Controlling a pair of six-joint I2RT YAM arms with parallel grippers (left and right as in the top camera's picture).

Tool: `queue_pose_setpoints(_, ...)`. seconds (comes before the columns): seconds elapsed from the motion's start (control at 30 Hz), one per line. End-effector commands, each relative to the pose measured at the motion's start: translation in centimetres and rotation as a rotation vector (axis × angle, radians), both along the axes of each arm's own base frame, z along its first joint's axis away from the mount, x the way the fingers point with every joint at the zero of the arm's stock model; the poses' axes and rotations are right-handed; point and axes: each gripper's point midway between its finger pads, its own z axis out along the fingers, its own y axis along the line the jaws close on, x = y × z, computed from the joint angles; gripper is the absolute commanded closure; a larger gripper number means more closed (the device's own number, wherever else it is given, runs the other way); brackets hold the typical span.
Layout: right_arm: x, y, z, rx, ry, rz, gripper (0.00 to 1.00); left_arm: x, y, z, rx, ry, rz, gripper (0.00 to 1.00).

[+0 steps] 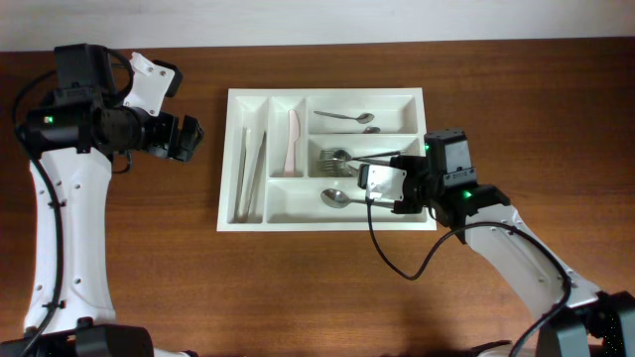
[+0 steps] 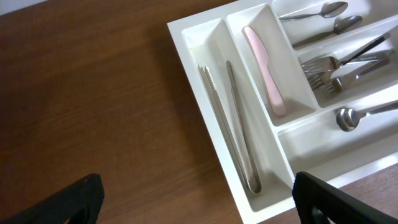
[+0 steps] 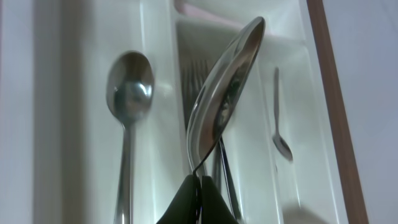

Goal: Pack container
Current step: 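Carry the spoon into the lower compartment beside the first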

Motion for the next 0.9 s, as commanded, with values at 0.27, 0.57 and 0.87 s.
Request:
queue_pose_setpoints(0.27,-2.3,3.0,0.3,0.083,0.051,0.164,0.96,-0.3,-0.2,1.1,0.001,-0.033,-0.016,0.01)
queue_pose_setpoints(0.57,-3.2,3.0,-0.1,0.083,0.083,0.191,0.41,-0.3,-0.2,1.1,0.001,-0.033,-0.016,0.01)
queue_pose_setpoints(0.87,-2.9,2.4,0.3,0.103,0.079,0.176,0.11,-0.3,-0.2,1.1,0.001,-0.033,-0.016,0.01)
